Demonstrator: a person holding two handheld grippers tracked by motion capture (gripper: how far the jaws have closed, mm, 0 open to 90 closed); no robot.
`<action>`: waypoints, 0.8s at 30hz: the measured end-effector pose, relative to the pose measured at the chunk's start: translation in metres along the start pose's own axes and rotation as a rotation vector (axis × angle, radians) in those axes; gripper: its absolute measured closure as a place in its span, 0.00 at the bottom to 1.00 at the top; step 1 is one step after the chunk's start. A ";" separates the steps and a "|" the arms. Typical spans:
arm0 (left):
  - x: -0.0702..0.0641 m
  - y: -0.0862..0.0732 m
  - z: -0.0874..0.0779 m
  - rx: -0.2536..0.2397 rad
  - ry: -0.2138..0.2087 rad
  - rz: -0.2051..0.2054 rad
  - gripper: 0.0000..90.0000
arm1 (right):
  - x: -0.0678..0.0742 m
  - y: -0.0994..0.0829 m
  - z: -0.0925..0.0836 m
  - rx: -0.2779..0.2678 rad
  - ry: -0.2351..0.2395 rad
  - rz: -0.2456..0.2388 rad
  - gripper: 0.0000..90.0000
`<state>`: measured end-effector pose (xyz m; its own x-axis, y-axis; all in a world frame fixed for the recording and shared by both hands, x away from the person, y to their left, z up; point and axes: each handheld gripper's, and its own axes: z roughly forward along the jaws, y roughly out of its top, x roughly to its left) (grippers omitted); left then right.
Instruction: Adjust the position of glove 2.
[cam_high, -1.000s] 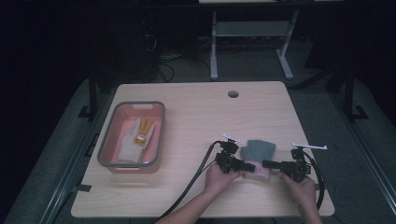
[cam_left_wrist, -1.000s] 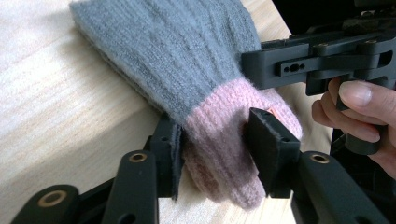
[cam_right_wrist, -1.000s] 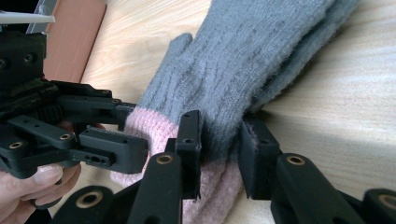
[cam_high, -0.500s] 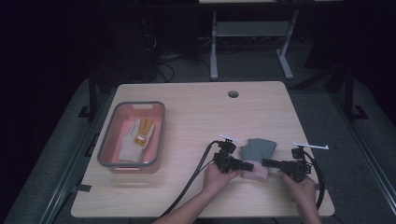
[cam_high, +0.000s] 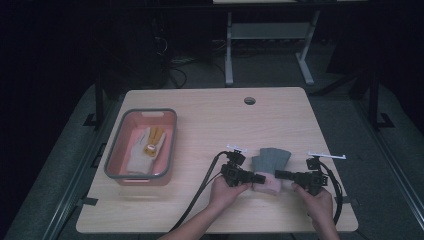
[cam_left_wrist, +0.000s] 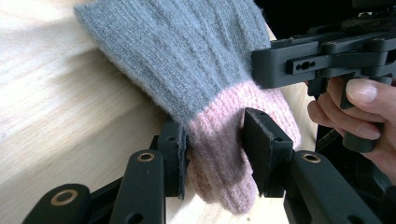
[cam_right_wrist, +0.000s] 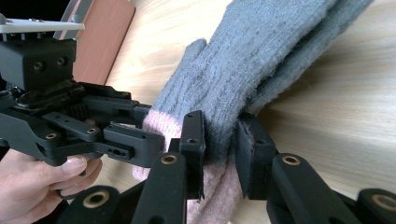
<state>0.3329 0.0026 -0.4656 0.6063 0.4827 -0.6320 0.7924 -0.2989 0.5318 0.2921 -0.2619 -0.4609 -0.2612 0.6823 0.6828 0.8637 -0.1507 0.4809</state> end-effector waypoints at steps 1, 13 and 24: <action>0.000 0.000 -0.002 -0.003 -0.001 -0.001 0.68 | 0.002 0.000 0.001 0.004 0.000 0.003 0.82; 0.004 0.002 -0.032 -0.039 0.017 0.028 0.68 | 0.027 0.011 0.013 0.005 -0.004 -0.046 0.82; 0.004 0.005 -0.058 -0.079 0.033 0.036 0.68 | 0.050 0.025 0.023 0.011 0.014 -0.081 0.82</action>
<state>0.3358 0.0510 -0.4326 0.6309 0.4999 -0.5933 0.7613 -0.2512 0.5978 0.3102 -0.2156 -0.4277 -0.3364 0.6820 0.6494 0.8440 -0.0876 0.5291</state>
